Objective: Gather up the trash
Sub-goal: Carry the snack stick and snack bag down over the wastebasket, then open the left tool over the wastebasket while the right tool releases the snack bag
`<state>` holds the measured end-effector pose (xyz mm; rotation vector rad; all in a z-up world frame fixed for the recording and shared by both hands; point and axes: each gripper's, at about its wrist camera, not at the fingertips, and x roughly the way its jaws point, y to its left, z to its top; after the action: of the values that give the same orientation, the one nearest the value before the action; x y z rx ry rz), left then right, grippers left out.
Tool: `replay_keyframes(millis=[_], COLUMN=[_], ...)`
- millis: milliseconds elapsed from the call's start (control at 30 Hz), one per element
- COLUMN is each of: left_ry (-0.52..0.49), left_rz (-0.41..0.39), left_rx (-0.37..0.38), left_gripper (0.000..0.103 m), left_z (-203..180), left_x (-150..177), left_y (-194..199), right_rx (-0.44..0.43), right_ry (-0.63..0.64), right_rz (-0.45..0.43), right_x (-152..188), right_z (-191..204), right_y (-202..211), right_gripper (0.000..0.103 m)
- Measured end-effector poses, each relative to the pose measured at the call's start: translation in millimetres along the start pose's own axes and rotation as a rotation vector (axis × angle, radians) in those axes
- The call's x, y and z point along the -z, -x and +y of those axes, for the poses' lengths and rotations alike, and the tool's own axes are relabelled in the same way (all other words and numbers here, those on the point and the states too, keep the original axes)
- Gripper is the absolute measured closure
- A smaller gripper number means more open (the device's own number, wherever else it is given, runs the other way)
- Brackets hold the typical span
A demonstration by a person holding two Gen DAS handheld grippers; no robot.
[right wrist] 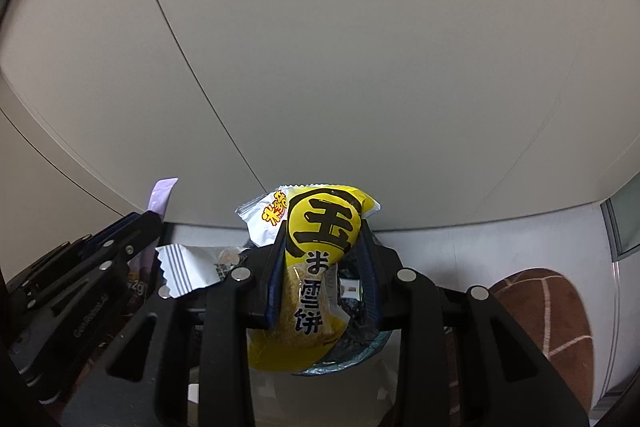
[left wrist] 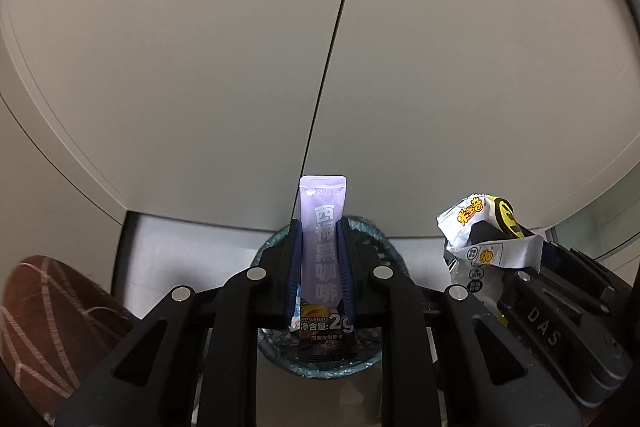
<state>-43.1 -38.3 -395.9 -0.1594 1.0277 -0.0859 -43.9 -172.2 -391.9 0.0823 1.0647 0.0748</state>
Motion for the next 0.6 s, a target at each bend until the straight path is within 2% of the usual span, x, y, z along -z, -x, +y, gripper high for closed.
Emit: replay_keyframes(millis=[100, 233, 333, 500, 600], left_ry=[-0.011, -0.027, -0.009, -0.009, -0.033], left_rz=[0.050, 0.104, 0.147, 0.192, 0.193], left_rx=[-0.013, -0.021, 0.001, 0.024, 0.035], left_gripper=[0.086, 0.086, 0.086, 0.085, 0.082], left_z=[1.3, 2.3, 8.0, 12.1, 4.8], left_x=[4.8, 13.4, 19.2, 24.3, 27.0], left_y=[-25.0, -45.6, -57.1, -72.8, -72.8], right_rx=[0.007, 0.035, 0.041, 0.034, 0.030], right_ry=[-0.012, -0.028, -0.030, -0.035, -0.054], right_rz=[0.048, 0.059, 0.077, 0.087, 0.091], right_x=[-1.3, -3.6, -2.2, -4.0, -6.9], right_z=[0.7, 0.1, 3.7, 11.8, 0.8], right_y=[-21.7, -36.2, -44.8, -52.8, -54.7], right_gripper=[0.073, 0.073, 0.073, 0.073, 0.073])
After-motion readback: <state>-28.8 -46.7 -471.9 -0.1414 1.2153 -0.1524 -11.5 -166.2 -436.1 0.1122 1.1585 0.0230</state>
